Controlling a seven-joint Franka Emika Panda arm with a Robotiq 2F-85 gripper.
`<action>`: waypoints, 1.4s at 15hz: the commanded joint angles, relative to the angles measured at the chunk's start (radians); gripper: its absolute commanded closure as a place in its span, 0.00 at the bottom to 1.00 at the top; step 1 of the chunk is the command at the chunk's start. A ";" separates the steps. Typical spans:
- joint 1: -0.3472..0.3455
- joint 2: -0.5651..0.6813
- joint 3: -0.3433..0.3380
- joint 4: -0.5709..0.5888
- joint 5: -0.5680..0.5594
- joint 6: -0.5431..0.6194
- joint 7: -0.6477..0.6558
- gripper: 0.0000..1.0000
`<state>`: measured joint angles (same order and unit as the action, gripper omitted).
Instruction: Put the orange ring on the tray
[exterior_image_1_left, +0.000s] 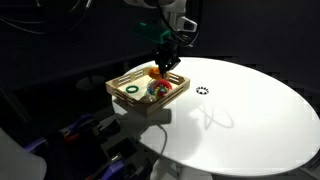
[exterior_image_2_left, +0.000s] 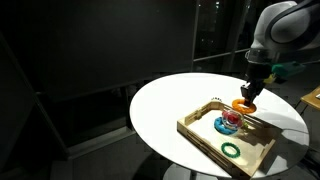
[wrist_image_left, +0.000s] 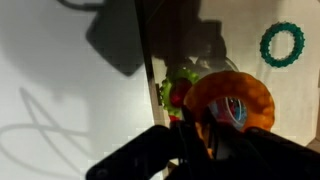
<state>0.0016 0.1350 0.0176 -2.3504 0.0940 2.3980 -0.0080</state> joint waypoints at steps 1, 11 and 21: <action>0.000 -0.012 0.001 -0.014 0.001 -0.005 -0.019 0.56; -0.011 -0.019 -0.009 -0.005 -0.003 -0.039 -0.025 0.00; -0.046 -0.103 -0.064 0.068 -0.109 -0.333 -0.030 0.00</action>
<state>-0.0321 0.0715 -0.0313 -2.3105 0.0356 2.1414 -0.0472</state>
